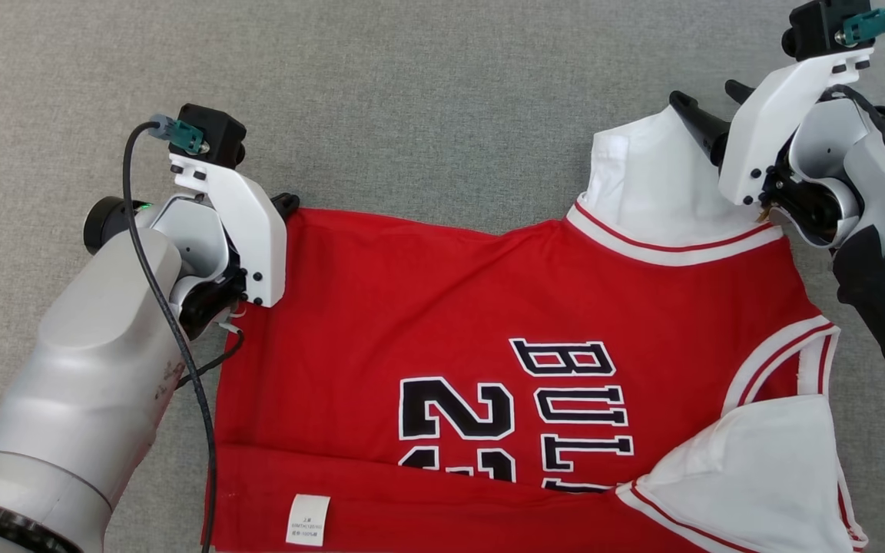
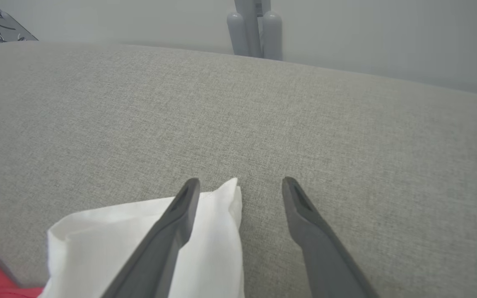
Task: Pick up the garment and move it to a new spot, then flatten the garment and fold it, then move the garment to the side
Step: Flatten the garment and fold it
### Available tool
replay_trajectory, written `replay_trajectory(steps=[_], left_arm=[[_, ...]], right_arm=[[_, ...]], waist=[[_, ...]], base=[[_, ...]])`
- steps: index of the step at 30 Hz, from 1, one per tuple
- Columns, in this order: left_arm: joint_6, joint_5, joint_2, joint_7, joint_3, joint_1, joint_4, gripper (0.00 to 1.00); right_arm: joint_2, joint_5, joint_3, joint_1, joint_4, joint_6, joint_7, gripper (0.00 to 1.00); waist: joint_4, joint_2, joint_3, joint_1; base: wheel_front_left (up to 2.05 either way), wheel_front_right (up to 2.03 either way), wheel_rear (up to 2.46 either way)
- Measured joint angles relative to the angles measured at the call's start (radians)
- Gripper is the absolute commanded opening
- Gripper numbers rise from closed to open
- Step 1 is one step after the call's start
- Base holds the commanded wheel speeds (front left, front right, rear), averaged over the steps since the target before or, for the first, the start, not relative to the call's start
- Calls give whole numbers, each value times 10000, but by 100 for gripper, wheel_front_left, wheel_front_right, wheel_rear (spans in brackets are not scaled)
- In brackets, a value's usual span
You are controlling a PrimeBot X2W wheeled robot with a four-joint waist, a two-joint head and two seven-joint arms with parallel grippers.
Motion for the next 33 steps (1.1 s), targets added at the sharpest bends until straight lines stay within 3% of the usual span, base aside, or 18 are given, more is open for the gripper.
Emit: replay_trajectory(steps=[5, 6, 7, 8, 9, 10, 21, 33], left_arm=[[0, -163, -52, -140, -232, -169, 109, 0], [0, -198, -58, -155, -270, -205, 123, 0], [0, -261, -58, -198, -309, -217, 138, 0], [-2, -307, -61, -226, -351, -226, 153, 0], [-2, -347, -61, -242, -397, -251, 173, 0], [-2, -387, -63, -265, -443, -281, 194, 0], [-10, -711, -113, -685, -805, -414, 562, 0], [0, -1298, 42, -1419, -974, 83, 932, 0]], right_arm=[[63, 155, 451, -328, 313, 0, 201, 100], [81, 238, 516, -355, 401, 0, 257, 94], [94, 322, 570, -366, 495, 0, 341, 45], [102, 405, 614, -388, 550, 0, 395, 45], [102, 462, 654, -435, 585, 0, 479, 27], [105, 512, 700, -476, 604, 0, 491, 0], [-29, 1129, 1223, -544, 403, 0, -155, 0], [-988, 2589, 1833, 824, -1843, 0, -2203, 0]], waist=[[66, 0, 111, 0], [75, 0, 134, 0], [85, 0, 152, 0], [94, 0, 168, 0], [101, 0, 184, 0], [107, 0, 198, 0], [98, 0, 111, 0], [-131, 0, -918, 0]], base=[[0, 0, 0], [0, 0, 0], [0, 0, 0], [0, 0, 0], [0, 0, 0], [0, 0, 0], [0, 0, 0], [0, 0, 0]])
